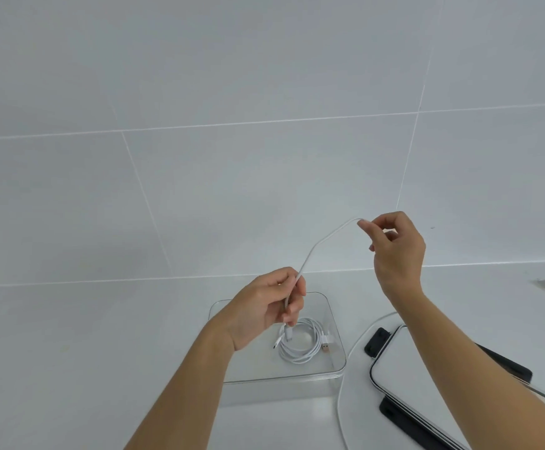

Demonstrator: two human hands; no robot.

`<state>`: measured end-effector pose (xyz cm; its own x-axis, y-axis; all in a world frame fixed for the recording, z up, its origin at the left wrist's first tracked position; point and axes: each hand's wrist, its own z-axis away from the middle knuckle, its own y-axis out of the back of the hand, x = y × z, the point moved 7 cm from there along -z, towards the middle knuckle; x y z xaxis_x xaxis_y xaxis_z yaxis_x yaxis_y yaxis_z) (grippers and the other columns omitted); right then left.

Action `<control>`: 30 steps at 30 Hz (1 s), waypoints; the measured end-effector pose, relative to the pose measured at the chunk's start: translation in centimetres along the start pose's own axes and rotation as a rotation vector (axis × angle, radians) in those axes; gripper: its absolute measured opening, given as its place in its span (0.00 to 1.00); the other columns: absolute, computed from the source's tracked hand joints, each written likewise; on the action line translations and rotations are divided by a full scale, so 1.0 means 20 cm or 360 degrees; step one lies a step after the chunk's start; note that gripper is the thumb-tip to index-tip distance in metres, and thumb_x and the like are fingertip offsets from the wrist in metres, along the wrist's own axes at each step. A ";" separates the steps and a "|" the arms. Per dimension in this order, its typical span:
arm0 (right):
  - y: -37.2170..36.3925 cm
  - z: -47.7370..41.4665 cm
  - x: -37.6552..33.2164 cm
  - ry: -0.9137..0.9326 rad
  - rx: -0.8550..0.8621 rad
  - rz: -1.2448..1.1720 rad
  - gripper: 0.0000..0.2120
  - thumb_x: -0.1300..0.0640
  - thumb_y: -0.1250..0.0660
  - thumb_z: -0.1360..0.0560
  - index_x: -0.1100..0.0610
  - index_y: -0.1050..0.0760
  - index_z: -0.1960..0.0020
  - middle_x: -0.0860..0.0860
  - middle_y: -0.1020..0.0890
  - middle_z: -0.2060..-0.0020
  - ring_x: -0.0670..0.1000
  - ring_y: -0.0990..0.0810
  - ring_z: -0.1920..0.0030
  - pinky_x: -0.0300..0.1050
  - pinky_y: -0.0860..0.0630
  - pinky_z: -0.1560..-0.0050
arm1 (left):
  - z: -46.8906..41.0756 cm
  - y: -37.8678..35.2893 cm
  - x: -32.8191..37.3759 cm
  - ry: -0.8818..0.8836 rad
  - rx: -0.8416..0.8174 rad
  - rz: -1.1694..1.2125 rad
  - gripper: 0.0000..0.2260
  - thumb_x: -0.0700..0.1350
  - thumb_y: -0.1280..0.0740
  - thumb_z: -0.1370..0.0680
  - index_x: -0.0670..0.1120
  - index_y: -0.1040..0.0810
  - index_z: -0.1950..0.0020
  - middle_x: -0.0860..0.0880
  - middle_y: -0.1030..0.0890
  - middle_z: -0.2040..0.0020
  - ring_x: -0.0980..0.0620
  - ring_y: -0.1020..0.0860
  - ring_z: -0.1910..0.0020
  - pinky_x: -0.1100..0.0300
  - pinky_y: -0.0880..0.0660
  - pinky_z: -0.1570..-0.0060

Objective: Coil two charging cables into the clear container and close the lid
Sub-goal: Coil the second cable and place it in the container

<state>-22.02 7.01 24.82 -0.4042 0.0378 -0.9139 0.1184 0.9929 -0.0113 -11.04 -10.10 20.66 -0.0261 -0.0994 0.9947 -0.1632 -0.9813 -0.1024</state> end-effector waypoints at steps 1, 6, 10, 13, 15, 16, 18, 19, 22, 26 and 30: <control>-0.02 0.01 -0.01 0.0008 -0.0005 0.0022 0.11 0.56 0.29 0.28 0.51 0.30 0.65 0.44 0.25 0.66 0.50 0.29 0.69 0.38 0.31 0.66 | 0.01 0.01 0.00 -0.0017 -0.0027 0.0064 0.09 0.45 0.42 0.22 0.45 0.26 0.60 0.50 0.31 0.71 0.53 0.35 0.74 0.59 0.31 0.66; -0.12 0.03 0.03 -0.0052 -0.0197 0.0004 0.08 0.60 0.29 0.29 0.52 0.26 0.63 0.48 0.23 0.65 0.47 0.29 0.72 0.28 0.32 0.72 | 0.05 0.10 0.08 -0.0281 0.0037 0.0581 0.08 0.44 0.44 0.22 0.44 0.29 0.57 0.52 0.33 0.77 0.54 0.36 0.78 0.60 0.28 0.69; -0.19 0.06 0.11 -0.0115 -0.0456 -0.0025 0.10 0.67 0.30 0.29 0.52 0.23 0.57 0.51 0.24 0.65 0.43 0.27 0.75 0.30 0.32 0.73 | 0.09 0.25 0.15 -0.0462 0.0202 0.0963 0.06 0.47 0.37 0.26 0.46 0.26 0.60 0.53 0.35 0.79 0.57 0.38 0.82 0.64 0.34 0.79; -0.20 0.08 0.15 -0.0108 -0.0545 -0.0021 0.11 0.69 0.31 0.29 0.53 0.24 0.56 0.53 0.24 0.65 0.43 0.26 0.75 0.31 0.32 0.74 | 0.12 0.34 0.20 -0.0524 0.0281 0.1098 0.05 0.46 0.32 0.32 0.46 0.24 0.61 0.54 0.34 0.77 0.56 0.44 0.81 0.67 0.40 0.83; -0.19 0.09 0.17 -0.0081 -0.0547 0.0020 0.11 0.70 0.31 0.29 0.54 0.25 0.57 0.52 0.23 0.64 0.44 0.26 0.75 0.30 0.32 0.73 | 0.13 0.38 0.21 -0.0517 0.0361 0.1133 0.03 0.44 0.35 0.30 0.46 0.25 0.62 0.54 0.34 0.77 0.55 0.48 0.79 0.67 0.43 0.84; -0.19 0.10 0.18 -0.0041 -0.0544 0.0100 0.11 0.69 0.31 0.30 0.54 0.25 0.59 0.51 0.23 0.65 0.43 0.27 0.75 0.30 0.32 0.72 | 0.14 0.39 0.20 -0.0507 0.0414 0.1120 0.04 0.43 0.39 0.28 0.46 0.26 0.61 0.54 0.34 0.77 0.55 0.48 0.79 0.67 0.45 0.83; -0.21 0.12 0.17 0.0152 -0.0568 0.0402 0.09 0.68 0.30 0.30 0.55 0.25 0.61 0.47 0.22 0.67 0.43 0.27 0.71 0.29 0.32 0.69 | 0.13 0.40 0.20 -0.0476 0.0496 0.1057 0.08 0.43 0.45 0.23 0.46 0.29 0.60 0.54 0.34 0.77 0.56 0.47 0.81 0.66 0.47 0.82; -0.22 0.14 0.16 0.0319 -0.0586 0.0588 0.08 0.67 0.29 0.30 0.56 0.24 0.62 0.44 0.22 0.68 0.42 0.27 0.69 0.30 0.32 0.68 | 0.13 0.41 0.19 -0.0461 0.0533 0.1017 0.10 0.42 0.47 0.21 0.46 0.29 0.59 0.54 0.34 0.77 0.57 0.44 0.82 0.66 0.47 0.81; -0.30 0.24 0.09 0.0948 -0.0719 0.1001 0.07 0.65 0.27 0.33 0.56 0.23 0.60 0.44 0.21 0.66 0.42 0.28 0.68 0.33 0.31 0.71 | 0.11 0.41 0.18 -0.0410 0.0627 0.0859 0.11 0.43 0.47 0.19 0.45 0.28 0.58 0.54 0.34 0.76 0.59 0.41 0.82 0.65 0.48 0.80; -0.39 0.32 0.03 0.1205 -0.0978 0.1150 0.06 0.64 0.31 0.35 0.54 0.25 0.61 0.45 0.22 0.66 0.47 0.27 0.71 0.35 0.33 0.76 | 0.09 0.42 0.17 -0.0328 0.0755 0.0489 0.10 0.43 0.46 0.18 0.42 0.28 0.55 0.52 0.32 0.73 0.58 0.40 0.81 0.66 0.45 0.80; -0.46 0.39 -0.08 0.1240 -0.1173 0.1056 0.03 0.62 0.34 0.33 0.55 0.24 0.62 0.45 0.21 0.66 0.47 0.27 0.69 0.37 0.30 0.73 | 0.09 0.42 0.16 -0.0226 0.0841 0.0136 0.12 0.40 0.47 0.18 0.40 0.27 0.55 0.45 0.23 0.64 0.54 0.27 0.76 0.63 0.30 0.77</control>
<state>-15.43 -3.08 23.15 -0.9170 0.3594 -0.1728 0.0716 0.5748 0.8152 -10.67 -18.91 22.92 0.1217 -0.1679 0.9783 0.3518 -0.9143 -0.2007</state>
